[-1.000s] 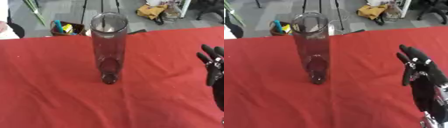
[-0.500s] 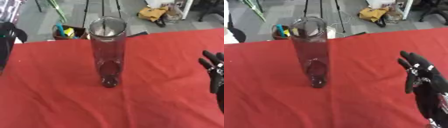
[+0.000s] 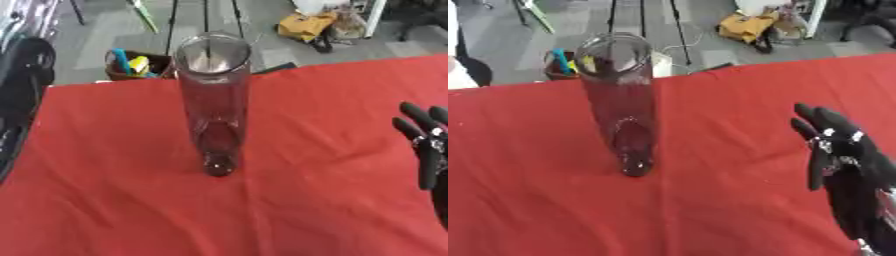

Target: Arrange flowers into the vase.

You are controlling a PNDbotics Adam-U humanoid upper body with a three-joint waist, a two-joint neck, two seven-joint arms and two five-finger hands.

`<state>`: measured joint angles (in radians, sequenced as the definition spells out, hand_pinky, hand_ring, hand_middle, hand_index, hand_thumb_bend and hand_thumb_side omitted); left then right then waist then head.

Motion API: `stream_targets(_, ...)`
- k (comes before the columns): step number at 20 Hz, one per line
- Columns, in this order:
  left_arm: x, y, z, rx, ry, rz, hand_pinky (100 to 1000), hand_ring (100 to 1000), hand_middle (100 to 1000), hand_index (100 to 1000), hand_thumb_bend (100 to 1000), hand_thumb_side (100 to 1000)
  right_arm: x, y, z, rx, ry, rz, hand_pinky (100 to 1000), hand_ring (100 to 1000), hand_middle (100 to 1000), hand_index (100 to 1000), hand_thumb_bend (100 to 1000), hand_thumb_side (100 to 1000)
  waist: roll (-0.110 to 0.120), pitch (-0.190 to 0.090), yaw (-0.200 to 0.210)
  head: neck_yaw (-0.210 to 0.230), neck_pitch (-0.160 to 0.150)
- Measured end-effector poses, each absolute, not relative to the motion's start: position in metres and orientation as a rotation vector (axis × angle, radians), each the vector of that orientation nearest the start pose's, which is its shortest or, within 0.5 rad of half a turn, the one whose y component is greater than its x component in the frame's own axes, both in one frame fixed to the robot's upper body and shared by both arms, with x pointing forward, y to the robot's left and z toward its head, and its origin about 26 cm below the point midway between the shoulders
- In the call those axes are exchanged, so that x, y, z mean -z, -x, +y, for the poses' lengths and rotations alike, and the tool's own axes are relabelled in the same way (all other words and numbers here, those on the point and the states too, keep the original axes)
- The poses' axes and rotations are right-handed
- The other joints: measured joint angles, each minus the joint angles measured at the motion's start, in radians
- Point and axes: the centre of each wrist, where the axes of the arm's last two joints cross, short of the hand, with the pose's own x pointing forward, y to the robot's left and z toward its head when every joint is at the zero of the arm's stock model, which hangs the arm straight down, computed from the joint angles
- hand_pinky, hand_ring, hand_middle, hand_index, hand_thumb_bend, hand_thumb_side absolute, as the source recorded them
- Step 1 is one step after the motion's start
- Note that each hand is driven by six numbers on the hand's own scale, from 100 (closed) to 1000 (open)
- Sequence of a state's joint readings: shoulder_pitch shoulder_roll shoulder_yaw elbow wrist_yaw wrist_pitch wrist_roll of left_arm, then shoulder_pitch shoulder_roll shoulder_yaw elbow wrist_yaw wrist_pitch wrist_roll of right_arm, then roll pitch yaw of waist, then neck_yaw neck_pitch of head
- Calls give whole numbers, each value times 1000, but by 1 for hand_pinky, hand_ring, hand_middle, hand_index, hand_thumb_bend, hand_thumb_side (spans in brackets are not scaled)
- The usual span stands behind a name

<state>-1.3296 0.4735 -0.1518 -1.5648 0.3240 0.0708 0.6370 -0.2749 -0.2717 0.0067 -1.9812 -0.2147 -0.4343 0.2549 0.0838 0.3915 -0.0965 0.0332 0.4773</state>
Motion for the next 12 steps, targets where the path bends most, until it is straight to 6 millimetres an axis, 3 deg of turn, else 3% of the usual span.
stream_targets(7,-470,-337,155,267,-96,3515,100,100,100,100,100,791,-186,-301,-250,757,380,3496,997,1000,264,932,100,1000,8,14,-13,28,4)
stream_targets(12,-471,-335,149,269,-154,3515,100,100,100,100,100,788,-187,-301,-249,780,390,3489,1000,1000,260,933,100,1000,11,26,-21,34,-13)
